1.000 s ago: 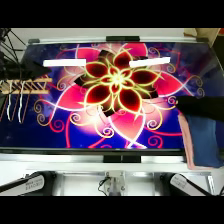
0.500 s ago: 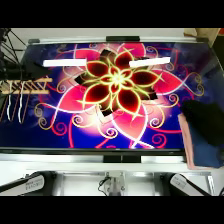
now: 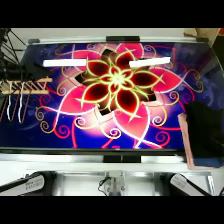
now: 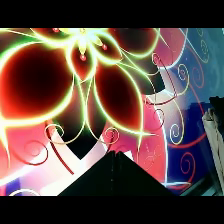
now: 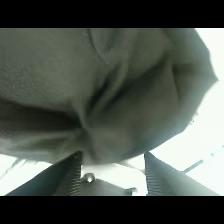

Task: Fold the shirts.

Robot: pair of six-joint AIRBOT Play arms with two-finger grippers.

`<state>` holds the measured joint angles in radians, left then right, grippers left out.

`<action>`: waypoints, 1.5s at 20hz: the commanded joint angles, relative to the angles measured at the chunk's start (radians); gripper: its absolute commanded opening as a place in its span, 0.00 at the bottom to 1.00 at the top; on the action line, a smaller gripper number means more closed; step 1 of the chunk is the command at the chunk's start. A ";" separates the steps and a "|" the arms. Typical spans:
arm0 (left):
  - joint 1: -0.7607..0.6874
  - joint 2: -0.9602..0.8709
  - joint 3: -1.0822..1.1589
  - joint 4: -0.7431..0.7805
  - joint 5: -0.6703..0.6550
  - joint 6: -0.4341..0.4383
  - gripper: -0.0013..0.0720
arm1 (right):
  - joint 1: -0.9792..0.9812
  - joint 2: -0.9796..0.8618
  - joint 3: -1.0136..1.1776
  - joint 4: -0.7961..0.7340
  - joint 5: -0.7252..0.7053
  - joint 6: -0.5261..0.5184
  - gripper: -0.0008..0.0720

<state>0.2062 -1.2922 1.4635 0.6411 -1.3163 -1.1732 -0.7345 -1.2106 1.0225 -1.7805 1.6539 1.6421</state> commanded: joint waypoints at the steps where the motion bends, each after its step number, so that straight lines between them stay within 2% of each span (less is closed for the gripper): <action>1: -0.001 -0.001 0.000 0.000 0.010 -0.002 0.06 | -0.019 0.001 -0.026 -0.003 -0.008 -0.043 0.75; 4: -0.001 -0.006 0.001 0.000 0.031 -0.026 0.06 | -0.016 0.001 0.072 -0.001 0.040 -0.080 0.75; 6: -0.006 -0.009 0.001 0.033 0.033 -0.035 0.06 | 0.000 0.001 0.230 0.035 -0.005 -0.088 0.74; 7: -0.020 -0.009 0.005 0.109 0.031 -0.068 0.06 | 0.033 0.001 0.332 0.052 -0.052 -0.096 0.74; 8: -0.050 -0.009 0.018 0.253 0.025 -0.126 0.06 | 0.083 0.001 0.429 0.062 -0.104 -0.105 0.74; 11: -0.228 -0.015 0.045 0.827 -0.005 -0.310 0.06 | 0.340 0.000 0.625 0.083 -0.290 -0.085 0.74; 12: -0.298 -0.026 0.046 0.975 -0.034 -0.352 0.06 | 0.438 -0.003 0.629 0.086 -0.317 -0.064 0.75; 13: -0.354 -0.042 0.045 1.043 -0.061 -0.366 0.08 | 0.534 -0.028 0.623 0.111 -0.304 -0.030 0.80; 14: -0.389 -0.058 0.044 1.038 -0.077 -0.370 0.36 | 0.592 -0.066 0.614 0.174 -0.258 -0.014 0.83; 15: -0.418 -0.080 0.044 1.022 -0.103 -0.401 1.00 | 0.634 -0.120 0.603 0.297 -0.193 -0.012 0.83; 17: -0.447 -0.126 0.029 0.990 -0.134 -0.422 1.00 | 0.680 -0.215 0.569 0.521 -0.111 -0.012 0.83; 18: -0.452 -0.150 0.014 0.948 -0.133 -0.422 1.00 | 0.711 -0.246 0.539 0.571 -0.106 -0.005 0.83; 20: -0.451 -0.172 0.002 0.883 -0.121 -0.447 1.00 | 0.782 -0.256 0.481 0.549 -0.139 0.013 0.83; 24: -0.445 -0.167 0.003 0.881 -0.054 -0.452 0.99 | 0.872 -0.256 0.472 0.386 -0.147 0.023 0.83; 30: -0.454 -0.191 0.003 0.876 -0.019 -0.455 0.99 | 0.887 -0.256 0.472 0.417 -0.147 0.022 0.83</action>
<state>-0.2420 -1.4723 1.4666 1.5215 -1.3594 -1.6241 0.1390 -1.4647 1.4967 -1.3666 1.5055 1.6630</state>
